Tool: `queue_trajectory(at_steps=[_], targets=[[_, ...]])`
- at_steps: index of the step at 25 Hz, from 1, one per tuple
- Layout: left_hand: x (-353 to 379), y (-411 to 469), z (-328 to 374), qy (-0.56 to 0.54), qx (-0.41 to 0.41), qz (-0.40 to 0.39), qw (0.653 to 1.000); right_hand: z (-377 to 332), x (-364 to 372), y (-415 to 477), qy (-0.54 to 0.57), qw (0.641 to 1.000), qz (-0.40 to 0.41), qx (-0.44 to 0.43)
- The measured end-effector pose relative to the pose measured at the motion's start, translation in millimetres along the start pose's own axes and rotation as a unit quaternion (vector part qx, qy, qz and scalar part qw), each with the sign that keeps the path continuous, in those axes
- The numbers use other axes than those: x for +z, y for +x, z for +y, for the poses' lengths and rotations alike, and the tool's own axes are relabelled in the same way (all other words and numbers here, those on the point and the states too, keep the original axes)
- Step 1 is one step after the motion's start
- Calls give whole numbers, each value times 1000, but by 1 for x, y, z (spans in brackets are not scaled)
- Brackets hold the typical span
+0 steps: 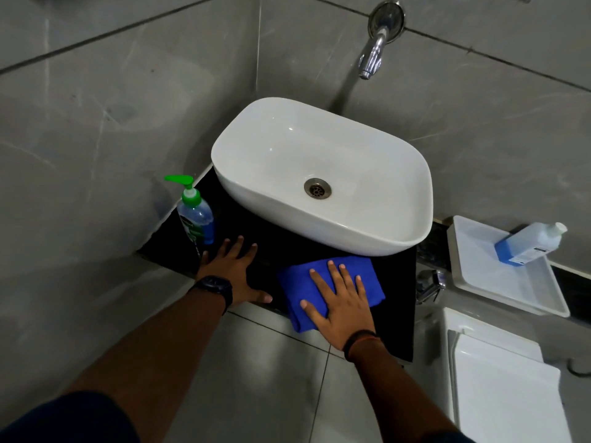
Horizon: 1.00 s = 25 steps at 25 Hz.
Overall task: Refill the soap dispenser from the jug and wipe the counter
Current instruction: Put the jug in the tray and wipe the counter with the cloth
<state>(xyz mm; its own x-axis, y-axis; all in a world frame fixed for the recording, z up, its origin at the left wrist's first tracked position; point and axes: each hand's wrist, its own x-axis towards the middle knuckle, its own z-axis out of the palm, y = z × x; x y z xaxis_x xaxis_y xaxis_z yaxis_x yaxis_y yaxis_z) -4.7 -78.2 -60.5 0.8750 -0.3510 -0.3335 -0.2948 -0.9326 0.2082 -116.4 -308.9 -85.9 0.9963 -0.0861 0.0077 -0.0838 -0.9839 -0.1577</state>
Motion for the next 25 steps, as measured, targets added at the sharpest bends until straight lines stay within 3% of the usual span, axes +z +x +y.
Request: queue_trajectory(at_steps=[3, 5, 13, 17, 20, 22, 25], targets=[[1, 1, 1, 0, -1, -5, 1000, -17, 2, 7, 11, 995, 16, 100], [0, 2, 1, -1, -3, -5, 1000, -32, 5, 7, 12, 993, 21, 113], [0, 1, -2, -7, 2, -13, 1000, 4, -8, -24, -25, 991, -36, -126], [1, 1, -1, -17, 0, -14, 1000, 13, -15, -27, 2, 981, 32, -193], [-2, 2, 0, -18, -7, -26, 999, 12, -21, -27, 145, 972, 113, -148], [-11, 4, 8, 8, -9, -42, 999, 19, -32, -29, 243, 958, 143, -56], [-21, 11, 52, 47, 34, -1, 998, 56, -59, -30, 372, 901, 212, 69]])
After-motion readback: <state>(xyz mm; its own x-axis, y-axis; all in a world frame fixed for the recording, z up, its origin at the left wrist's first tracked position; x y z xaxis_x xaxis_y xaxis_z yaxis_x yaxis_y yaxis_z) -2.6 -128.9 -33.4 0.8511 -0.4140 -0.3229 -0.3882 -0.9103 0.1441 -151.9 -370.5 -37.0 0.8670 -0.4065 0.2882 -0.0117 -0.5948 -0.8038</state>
